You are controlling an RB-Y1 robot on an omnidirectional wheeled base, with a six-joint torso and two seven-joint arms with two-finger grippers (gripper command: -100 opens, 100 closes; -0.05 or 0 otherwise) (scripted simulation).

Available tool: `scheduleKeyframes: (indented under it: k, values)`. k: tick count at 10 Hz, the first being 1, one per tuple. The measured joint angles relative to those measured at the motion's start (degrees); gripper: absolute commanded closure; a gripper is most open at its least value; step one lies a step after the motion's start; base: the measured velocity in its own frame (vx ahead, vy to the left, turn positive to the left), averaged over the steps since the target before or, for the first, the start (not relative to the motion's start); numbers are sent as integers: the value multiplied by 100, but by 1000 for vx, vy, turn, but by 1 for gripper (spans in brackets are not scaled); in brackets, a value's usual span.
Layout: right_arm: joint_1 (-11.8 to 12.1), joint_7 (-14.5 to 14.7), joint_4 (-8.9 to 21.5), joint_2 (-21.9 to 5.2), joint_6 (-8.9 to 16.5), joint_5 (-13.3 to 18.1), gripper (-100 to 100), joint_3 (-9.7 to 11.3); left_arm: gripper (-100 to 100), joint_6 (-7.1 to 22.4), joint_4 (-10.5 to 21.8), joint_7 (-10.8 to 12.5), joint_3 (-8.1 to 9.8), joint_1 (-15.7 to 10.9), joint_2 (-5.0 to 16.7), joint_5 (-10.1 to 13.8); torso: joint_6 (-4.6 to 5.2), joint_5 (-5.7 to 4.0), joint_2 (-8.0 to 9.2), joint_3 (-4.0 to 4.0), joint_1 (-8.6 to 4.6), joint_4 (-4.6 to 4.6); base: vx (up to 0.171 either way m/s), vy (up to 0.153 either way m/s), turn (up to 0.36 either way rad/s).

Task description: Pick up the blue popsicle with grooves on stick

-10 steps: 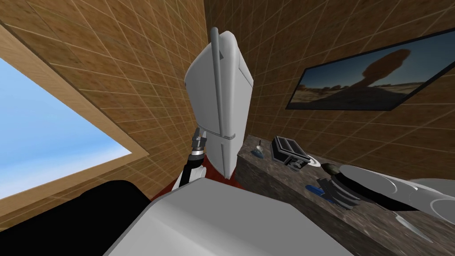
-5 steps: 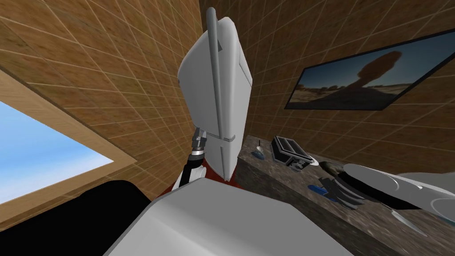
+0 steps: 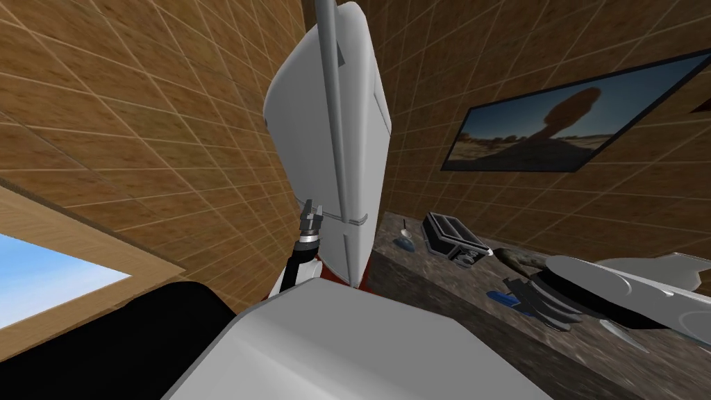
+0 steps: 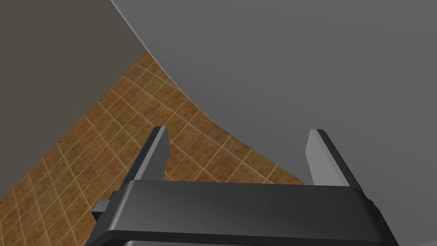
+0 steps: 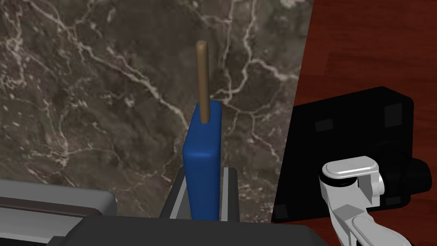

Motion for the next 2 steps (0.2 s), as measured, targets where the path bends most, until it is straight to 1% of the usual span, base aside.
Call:
scheduleKeyframes:
  k: [1,2]
  values:
    - [2,154,110,45,-66,39,100,-104,0,0,0,0,0,0,0,0,3,-1,-1,0,-4,0,30,28,-32]
    - [4,194,126,49,-83,45,0,-117,0,0,0,0,0,-1,0,0,-2,-3,7,3,-12,1,4,5,5]
